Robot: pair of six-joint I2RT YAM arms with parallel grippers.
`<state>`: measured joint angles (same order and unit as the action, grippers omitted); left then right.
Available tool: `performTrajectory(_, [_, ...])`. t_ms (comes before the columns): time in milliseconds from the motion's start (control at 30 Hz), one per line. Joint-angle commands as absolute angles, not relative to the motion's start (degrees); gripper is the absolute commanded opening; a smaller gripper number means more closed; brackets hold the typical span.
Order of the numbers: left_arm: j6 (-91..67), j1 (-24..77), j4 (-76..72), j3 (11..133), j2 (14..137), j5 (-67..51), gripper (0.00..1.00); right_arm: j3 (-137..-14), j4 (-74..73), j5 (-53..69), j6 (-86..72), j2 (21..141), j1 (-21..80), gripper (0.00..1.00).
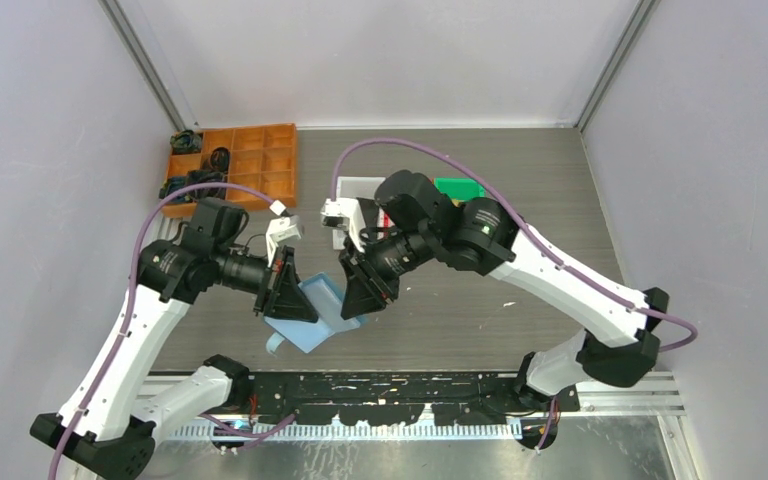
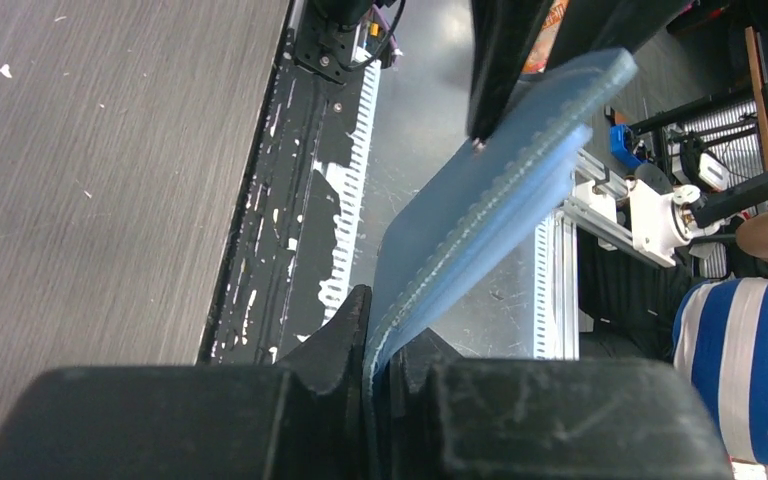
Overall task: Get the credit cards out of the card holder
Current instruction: Remove the credit card from the card holder.
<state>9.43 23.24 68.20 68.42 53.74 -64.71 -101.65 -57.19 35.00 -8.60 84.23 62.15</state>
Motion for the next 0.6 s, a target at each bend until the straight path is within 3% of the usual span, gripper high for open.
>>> performTrajectory(0, [9.6,23.51,65.32,71.56,53.46,-66.51,0.07,-96.2,-42.83,39.26,-12.78,74.68,62.1,0.26])
performTrajectory(200, [10.23,23.47,65.7,73.47,53.57,-67.7,0.02,-90.19,-34.39,39.16,-16.73,70.74,61.08,0.27])
performTrajectory(300, [9.76,23.47,65.62,74.17,53.7,-67.81,0.01,-91.85,-37.34,35.94,-16.77,73.16,61.07,0.38])
performTrajectory(367, [9.53,23.46,65.58,74.58,53.66,-67.98,0.01,-92.63,-38.56,34.61,-16.66,74.59,61.04,0.4])
performTrajectory(567, [11.3,23.47,67.4,75.44,52.84,-68.87,0.0,-91.54,-35.22,35.09,-17.66,74.51,60.97,0.26])
